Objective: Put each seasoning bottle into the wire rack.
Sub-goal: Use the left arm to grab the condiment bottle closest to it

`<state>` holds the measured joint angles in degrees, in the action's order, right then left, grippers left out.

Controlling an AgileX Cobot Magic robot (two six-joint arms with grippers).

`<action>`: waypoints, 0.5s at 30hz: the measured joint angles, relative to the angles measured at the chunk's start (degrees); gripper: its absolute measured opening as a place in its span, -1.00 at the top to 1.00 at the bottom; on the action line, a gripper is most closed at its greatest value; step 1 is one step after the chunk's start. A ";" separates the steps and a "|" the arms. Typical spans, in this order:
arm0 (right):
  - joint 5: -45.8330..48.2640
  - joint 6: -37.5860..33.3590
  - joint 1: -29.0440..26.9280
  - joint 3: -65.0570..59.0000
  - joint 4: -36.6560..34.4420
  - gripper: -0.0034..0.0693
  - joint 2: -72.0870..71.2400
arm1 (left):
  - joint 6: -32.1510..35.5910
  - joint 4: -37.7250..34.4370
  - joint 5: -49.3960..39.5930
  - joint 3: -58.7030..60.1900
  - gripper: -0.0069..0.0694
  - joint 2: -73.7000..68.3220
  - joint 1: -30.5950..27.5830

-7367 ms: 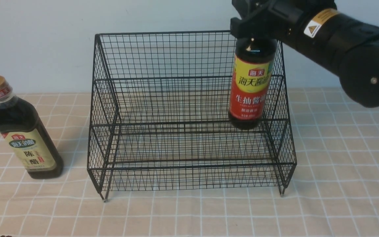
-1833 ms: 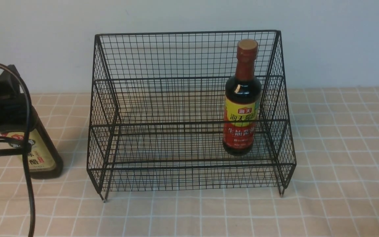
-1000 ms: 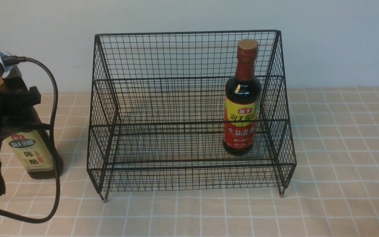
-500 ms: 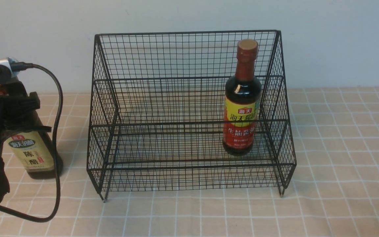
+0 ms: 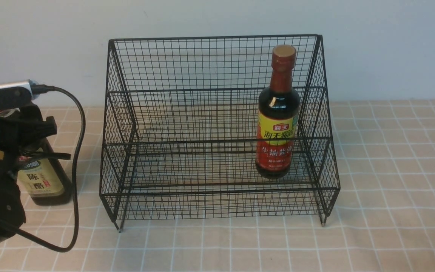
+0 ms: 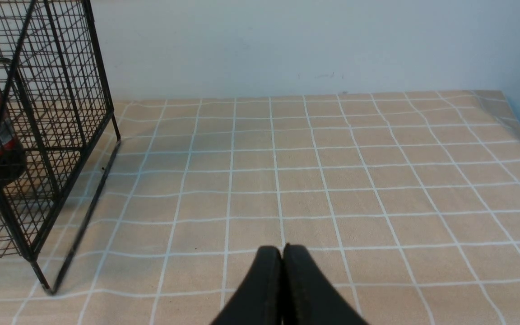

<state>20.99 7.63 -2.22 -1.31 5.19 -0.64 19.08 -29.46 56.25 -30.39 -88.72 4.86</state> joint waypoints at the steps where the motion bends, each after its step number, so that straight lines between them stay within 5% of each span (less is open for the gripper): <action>1: 0.00 0.00 0.00 0.00 0.00 0.94 0.00 | 0.00 0.54 0.27 0.00 -0.49 -0.04 0.00; 5: 0.00 0.05 0.00 0.00 0.00 0.94 0.00 | -0.58 2.79 1.28 0.00 -0.05 -0.11 0.00; 15: 0.00 0.05 0.00 0.00 0.00 0.94 0.00 | -1.38 3.84 0.19 -0.12 -0.02 0.59 0.00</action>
<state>20.99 7.68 -2.22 -1.31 5.19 -0.64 17.70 -25.63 56.43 -30.51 -88.13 4.86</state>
